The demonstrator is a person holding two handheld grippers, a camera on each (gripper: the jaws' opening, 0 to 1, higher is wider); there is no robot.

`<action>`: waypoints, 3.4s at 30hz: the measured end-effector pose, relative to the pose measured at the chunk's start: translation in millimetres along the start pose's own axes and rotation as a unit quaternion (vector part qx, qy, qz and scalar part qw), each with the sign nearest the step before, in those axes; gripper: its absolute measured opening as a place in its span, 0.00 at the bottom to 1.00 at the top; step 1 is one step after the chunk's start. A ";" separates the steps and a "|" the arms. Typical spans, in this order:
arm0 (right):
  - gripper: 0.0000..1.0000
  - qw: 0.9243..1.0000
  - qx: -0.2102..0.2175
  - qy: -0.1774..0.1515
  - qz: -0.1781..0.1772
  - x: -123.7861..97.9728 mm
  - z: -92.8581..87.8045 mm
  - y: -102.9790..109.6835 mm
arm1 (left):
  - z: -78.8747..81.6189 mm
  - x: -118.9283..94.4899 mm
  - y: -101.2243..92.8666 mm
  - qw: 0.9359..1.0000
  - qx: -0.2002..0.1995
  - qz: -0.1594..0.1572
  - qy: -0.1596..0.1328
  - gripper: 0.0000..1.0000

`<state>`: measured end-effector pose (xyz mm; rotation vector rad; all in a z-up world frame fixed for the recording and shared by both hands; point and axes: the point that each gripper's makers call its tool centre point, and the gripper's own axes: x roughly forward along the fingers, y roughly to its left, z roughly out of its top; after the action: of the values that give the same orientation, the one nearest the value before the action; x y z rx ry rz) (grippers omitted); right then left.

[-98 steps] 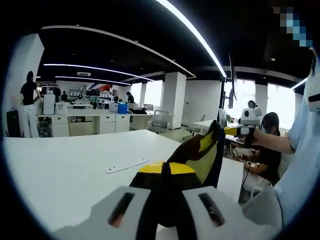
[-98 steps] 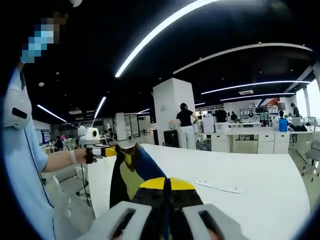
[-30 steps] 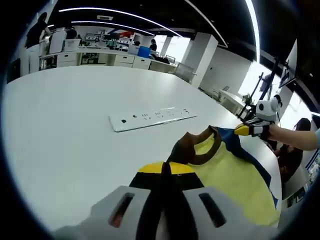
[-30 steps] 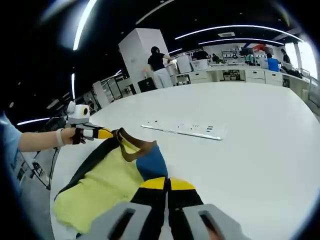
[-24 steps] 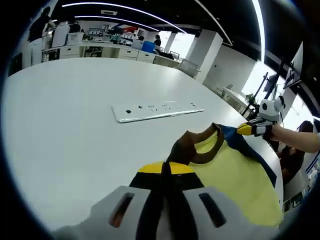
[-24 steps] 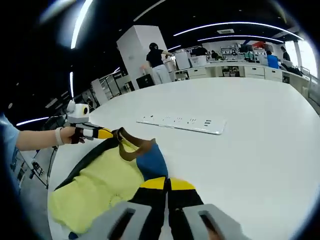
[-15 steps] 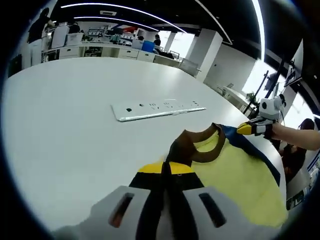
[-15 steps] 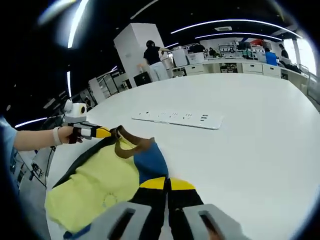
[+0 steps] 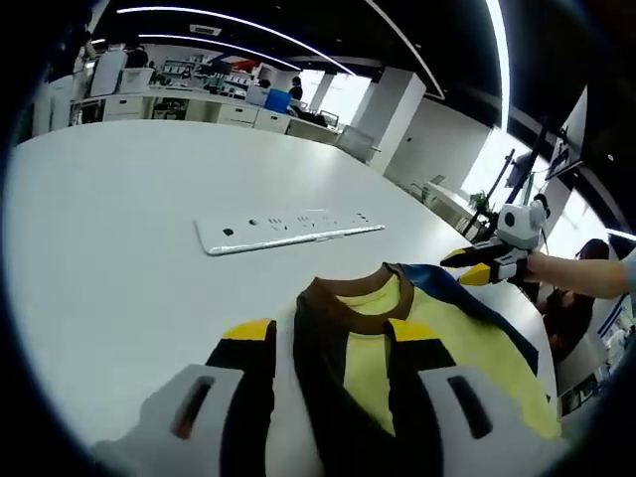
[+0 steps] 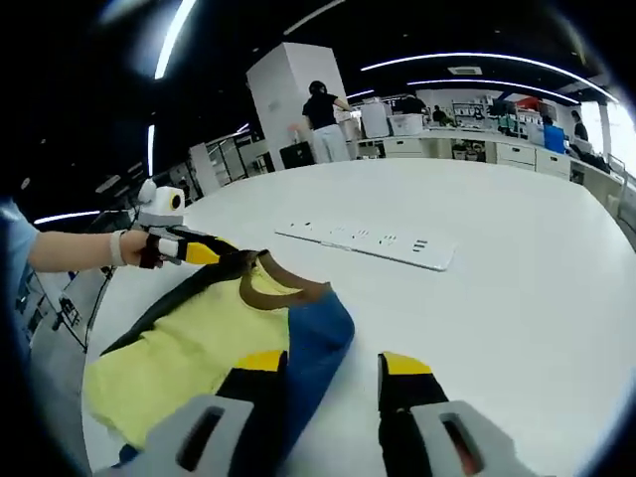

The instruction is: Fold the garment on the visible template until the final outline fits inside the template.

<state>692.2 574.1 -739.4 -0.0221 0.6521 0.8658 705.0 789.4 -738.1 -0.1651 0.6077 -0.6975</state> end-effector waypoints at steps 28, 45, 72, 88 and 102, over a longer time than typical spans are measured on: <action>0.90 1.000 -0.024 -0.002 0.002 -38.3 3.9 42.5 | 0.3 -66.3 -50.4 0.999 0.019 -0.051 -0.005 0.99; 0.87 1.000 -0.023 0.000 -0.003 -79.8 -18.0 83.8 | -13.8 -125.0 -78.1 0.998 0.031 -0.047 -0.020 0.99; 0.80 1.000 0.013 -0.015 -0.011 -120.9 -68.9 122.7 | -69.5 -198.3 -109.9 0.999 0.011 -0.015 -0.047 0.96; 0.77 1.000 0.015 -0.020 -0.014 -132.3 -74.8 132.7 | -81.4 -220.1 -119.6 0.998 0.014 -0.008 -0.061 0.91; 0.65 0.999 0.035 0.013 -0.014 -159.9 -125.6 159.0 | -106.7 -234.0 -132.1 0.998 0.000 -0.013 -0.069 0.80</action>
<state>438.4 532.9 -716.6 0.0216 0.7046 0.8159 429.6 845.9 -670.7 -0.2194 0.4738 -0.7043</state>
